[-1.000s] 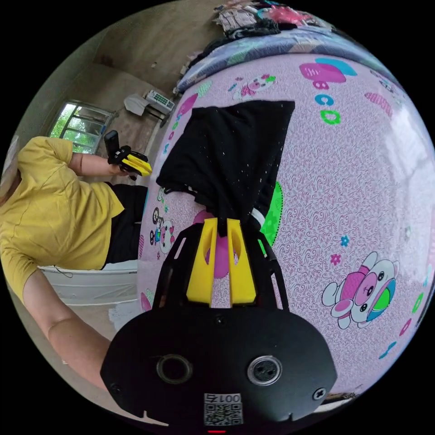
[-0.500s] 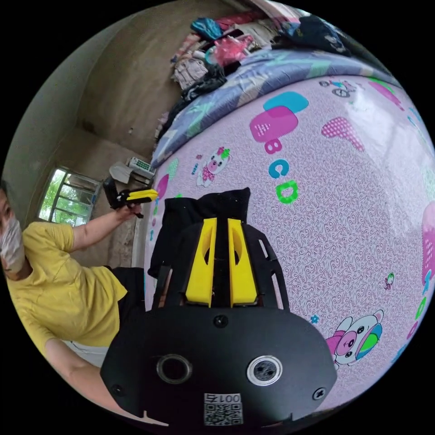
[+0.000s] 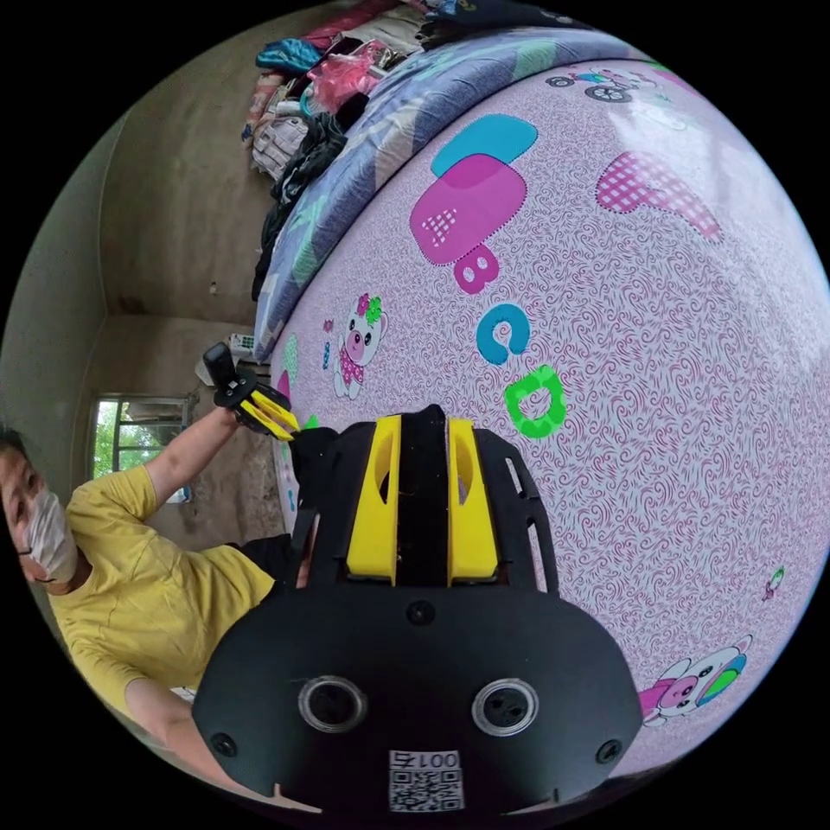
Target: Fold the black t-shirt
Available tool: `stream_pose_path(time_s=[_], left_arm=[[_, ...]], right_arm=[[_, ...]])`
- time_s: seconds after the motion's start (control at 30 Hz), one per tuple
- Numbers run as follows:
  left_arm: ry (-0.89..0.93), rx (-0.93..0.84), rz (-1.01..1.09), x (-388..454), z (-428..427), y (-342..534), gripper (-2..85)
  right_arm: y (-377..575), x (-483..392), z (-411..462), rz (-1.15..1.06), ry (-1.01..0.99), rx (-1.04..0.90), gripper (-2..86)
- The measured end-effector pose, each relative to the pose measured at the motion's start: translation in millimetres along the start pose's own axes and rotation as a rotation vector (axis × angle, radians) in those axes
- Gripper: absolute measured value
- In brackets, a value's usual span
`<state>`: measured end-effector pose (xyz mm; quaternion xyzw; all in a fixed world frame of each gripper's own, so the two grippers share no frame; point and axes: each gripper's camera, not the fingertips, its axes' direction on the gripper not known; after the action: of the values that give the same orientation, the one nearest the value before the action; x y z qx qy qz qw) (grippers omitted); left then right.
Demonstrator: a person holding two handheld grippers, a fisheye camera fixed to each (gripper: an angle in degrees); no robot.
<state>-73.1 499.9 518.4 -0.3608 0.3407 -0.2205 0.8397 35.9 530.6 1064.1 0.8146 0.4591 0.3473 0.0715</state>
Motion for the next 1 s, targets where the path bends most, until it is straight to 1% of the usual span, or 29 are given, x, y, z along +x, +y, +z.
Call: stream_pose_path(time_s=[0.07,0.2,0.27,0.4,0.47,0.57,0.67,0.83,0.93,1.0], left_arm=[[0.027,-0.015,-0.021,-9.2,-4.0,-3.2,0.4],[-0.011,-0.028,-0.022,-12.7,-11.1,-6.3,-0.4],[-0.057,0.019,-0.029,-9.4,-24.5,-2.7,-0.7],[-0.066,0.097,-0.086,-6.8,-46.0,13.8,-0.9],[-0.051,0.173,-0.18,-10.1,-61.0,33.4,-1.1],[-0.033,0.25,-0.304,-18.5,-73.9,63.9,-1.3],[-0.041,0.314,-0.371,-21.9,-83.8,83.2,-1.3],[-0.063,0.326,-0.387,-20.2,-87.8,77.7,-1.3],[-0.047,0.328,-0.428,-12.2,-76.9,75.8,-1.2],[-0.006,0.339,-0.461,-6.5,-66.6,78.3,-1.1]], right_arm=[[-5.2,-3.5,5.9,-0.014,0.043,-0.022,4.4],[-11.5,-10.0,15.7,-0.039,0.127,-0.056,1.2],[-12.5,-11.3,15.7,-0.047,0.144,-0.053,0.8],[-14.0,-13.8,16.2,-0.053,0.172,-0.046,0.4],[-14.1,-13.3,16.0,-0.054,0.175,-0.041,0.3],[-13.9,-10.0,14.9,-0.046,0.164,-0.028,0.3],[-13.1,-3.9,13.1,-0.022,0.136,-0.009,0.5],[-9.8,4.2,7.4,0.0,0.089,0.025,1.5],[2.6,1.3,-14.6,-0.055,0.053,0.094,3.5],[17.5,4.7,-30.9,-0.096,0.015,0.059,6.4]])
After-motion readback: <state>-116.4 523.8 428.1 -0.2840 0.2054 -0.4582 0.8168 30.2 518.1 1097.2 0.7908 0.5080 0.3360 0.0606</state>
